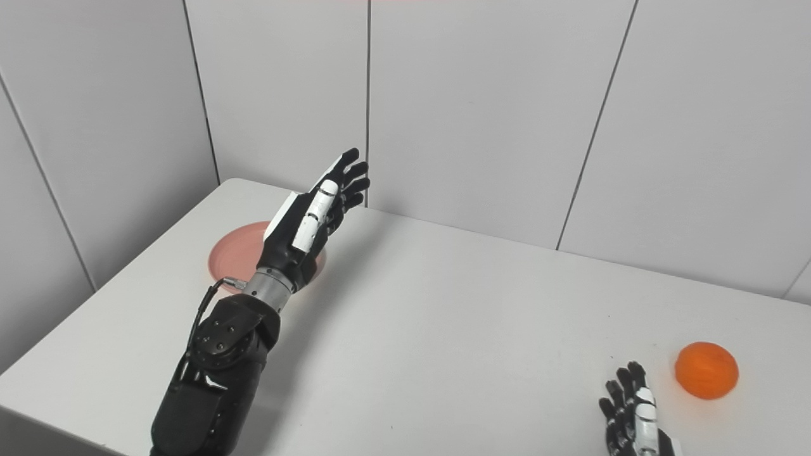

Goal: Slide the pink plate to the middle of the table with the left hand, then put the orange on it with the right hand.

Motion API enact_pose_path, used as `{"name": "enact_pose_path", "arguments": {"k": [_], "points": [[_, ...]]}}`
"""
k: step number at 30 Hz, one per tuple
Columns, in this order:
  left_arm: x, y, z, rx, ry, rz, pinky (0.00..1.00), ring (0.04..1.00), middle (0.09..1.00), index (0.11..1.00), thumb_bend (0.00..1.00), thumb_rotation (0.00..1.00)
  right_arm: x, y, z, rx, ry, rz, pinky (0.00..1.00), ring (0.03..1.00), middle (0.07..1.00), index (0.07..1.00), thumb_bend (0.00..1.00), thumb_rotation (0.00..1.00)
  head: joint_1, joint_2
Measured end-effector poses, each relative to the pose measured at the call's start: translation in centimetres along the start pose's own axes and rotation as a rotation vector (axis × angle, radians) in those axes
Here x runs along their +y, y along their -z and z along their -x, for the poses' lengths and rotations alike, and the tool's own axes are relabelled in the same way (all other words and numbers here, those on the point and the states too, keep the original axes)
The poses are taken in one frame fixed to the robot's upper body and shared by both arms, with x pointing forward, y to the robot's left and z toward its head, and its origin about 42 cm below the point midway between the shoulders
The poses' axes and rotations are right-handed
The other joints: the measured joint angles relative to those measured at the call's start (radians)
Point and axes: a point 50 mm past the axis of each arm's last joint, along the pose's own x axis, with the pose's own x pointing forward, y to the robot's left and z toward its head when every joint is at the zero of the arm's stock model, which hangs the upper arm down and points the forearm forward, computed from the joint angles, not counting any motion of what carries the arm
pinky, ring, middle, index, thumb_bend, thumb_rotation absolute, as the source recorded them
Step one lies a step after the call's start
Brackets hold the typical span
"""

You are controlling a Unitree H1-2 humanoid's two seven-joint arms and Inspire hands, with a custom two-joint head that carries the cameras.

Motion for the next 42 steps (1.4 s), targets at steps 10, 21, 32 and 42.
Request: {"name": "enact_pose_path", "arguments": {"k": [10,21,32,42], "points": [[4.4,0.4,-0.9,-0.001,-0.110,-0.040,0.97,0.948,0.962,0.936,0.39,1.00,-0.3,0.0,-0.2,0.002,0.001,-0.001,1.00,1.000,1.000,1.000,0.19,1.00,0.026,-0.005],[7.6,-1.2,-2.0,-0.038,-0.192,-0.006,0.94,0.940,0.952,0.924,0.37,1.00,-0.4,0.0,-0.3,-0.001,0.004,-0.012,1.00,1.000,1.000,1.000,0.17,1.00,0.034,-0.003],[11.0,-0.3,-2.3,0.036,-0.276,0.002,0.96,0.947,0.951,0.921,0.34,1.00,-0.5,-0.1,-0.3,0.000,0.003,-0.004,1.00,1.000,1.000,1.000,0.18,1.00,0.043,-0.002],[14.1,0.5,-2.0,0.080,-0.327,0.014,0.93,0.933,0.933,0.900,0.33,1.00,-0.7,-0.1,-0.3,0.001,0.001,0.002,1.00,1.000,1.000,1.000,0.19,1.00,0.049,0.002]]}}
